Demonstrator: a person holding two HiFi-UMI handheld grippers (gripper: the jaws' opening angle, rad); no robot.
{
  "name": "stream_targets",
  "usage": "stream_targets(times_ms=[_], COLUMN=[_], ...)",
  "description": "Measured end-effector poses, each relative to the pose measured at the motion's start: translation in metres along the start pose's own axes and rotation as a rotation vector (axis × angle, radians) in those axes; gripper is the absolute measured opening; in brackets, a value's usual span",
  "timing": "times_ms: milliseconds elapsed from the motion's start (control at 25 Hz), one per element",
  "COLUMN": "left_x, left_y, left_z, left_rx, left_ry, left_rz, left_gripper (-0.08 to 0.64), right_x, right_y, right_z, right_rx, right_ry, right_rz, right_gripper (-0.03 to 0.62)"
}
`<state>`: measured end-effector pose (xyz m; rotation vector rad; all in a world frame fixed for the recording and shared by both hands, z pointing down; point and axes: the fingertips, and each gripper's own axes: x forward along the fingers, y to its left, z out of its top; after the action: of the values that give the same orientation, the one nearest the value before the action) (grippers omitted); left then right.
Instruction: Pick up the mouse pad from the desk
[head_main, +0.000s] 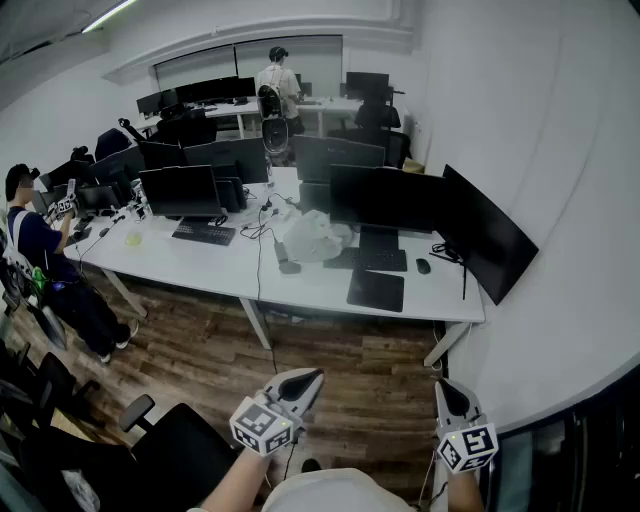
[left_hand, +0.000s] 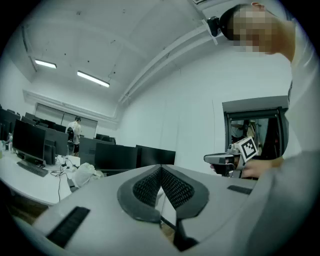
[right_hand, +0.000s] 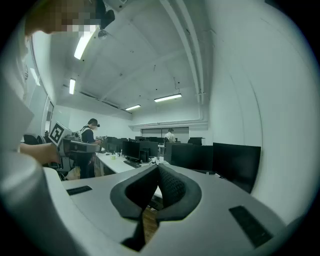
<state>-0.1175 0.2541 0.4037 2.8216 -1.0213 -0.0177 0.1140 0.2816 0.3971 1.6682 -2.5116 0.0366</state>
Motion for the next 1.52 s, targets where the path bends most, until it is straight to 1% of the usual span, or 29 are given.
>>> stream_targets(times_ms=[400, 600, 920, 1360, 1520], left_x=[-0.004, -0.004, -0.005, -0.006, -0.007], left_y=[0.001, 0.004, 0.002, 0.006, 0.008], left_z=[0.001, -0.001, -0.009, -0.016, -0.017], left_rx=[0.004, -0.006, -0.016, -0.025, -0.026], left_ry=[-0.003, 0.004, 0.013, 0.027, 0.030], left_rz=[0.008, 0.022, 0.023, 0.018, 0.017], left_gripper=[0.015, 0.015, 0.015, 0.015, 0.017], right_x=[0.002, 0.006, 0.005, 0.007, 0.008], right_y=[0.007, 0.008, 0.006, 0.011, 0.013], right_z=[0.002, 0.000, 0.001, -0.010, -0.007], right_rx=[-0.018, -0.008, 0.016, 0.035, 0.038], right_ry=[-0.023, -0.022, -0.015, -0.012, -0.002], right_rz=[0.026, 0.033, 0.006, 0.018, 0.004], right_gripper=[0.011, 0.011, 0.012, 0.014, 0.014])
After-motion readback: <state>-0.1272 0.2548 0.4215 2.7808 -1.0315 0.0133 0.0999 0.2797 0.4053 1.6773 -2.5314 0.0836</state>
